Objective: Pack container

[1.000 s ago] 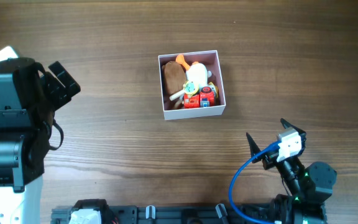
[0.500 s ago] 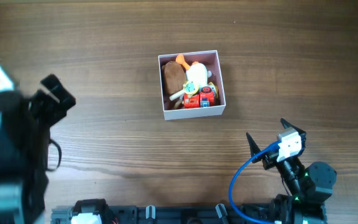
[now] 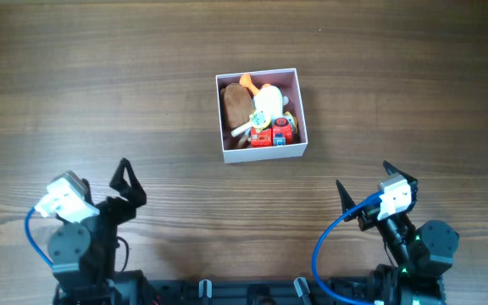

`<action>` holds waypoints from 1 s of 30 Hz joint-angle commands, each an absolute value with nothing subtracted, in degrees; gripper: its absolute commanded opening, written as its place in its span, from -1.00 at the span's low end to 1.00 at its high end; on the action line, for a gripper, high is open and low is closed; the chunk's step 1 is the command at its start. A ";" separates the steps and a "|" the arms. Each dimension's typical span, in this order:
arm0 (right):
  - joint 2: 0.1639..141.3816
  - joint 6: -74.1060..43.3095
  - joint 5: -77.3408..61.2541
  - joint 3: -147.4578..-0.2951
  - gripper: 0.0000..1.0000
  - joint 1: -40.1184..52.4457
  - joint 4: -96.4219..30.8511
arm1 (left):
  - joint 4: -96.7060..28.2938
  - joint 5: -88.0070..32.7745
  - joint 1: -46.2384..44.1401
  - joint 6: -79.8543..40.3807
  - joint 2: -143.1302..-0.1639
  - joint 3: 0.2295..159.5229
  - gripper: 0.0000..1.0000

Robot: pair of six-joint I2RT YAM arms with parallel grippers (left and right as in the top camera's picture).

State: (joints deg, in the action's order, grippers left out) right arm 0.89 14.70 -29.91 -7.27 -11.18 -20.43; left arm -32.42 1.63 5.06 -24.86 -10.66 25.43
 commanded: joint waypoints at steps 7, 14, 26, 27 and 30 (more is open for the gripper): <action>0.21 15.03 -29.63 -7.14 1.00 -11.11 -20.16 | -30.30 -0.16 4.93 -28.88 -0.14 13.65 1.00; 0.21 15.03 -29.63 -7.14 1.00 -11.11 -20.16 | -30.22 0.69 1.69 -28.80 -0.16 12.19 1.00; 0.21 15.00 -29.63 -7.14 1.00 -11.11 -20.16 | -39.48 0.67 1.34 -28.82 -0.16 12.19 1.00; 0.21 15.03 -29.63 -7.14 1.00 -11.11 -20.16 | -40.71 0.67 1.34 -28.82 -0.16 12.19 1.00; 0.21 15.03 -29.63 -7.14 1.00 -11.11 -20.16 | -43.83 0.67 1.34 -28.82 -0.16 12.19 0.99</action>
State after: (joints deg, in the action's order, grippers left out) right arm 0.89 14.70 -29.93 -7.27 -11.18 -20.45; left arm -41.50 0.73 1.65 -28.23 -0.80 12.47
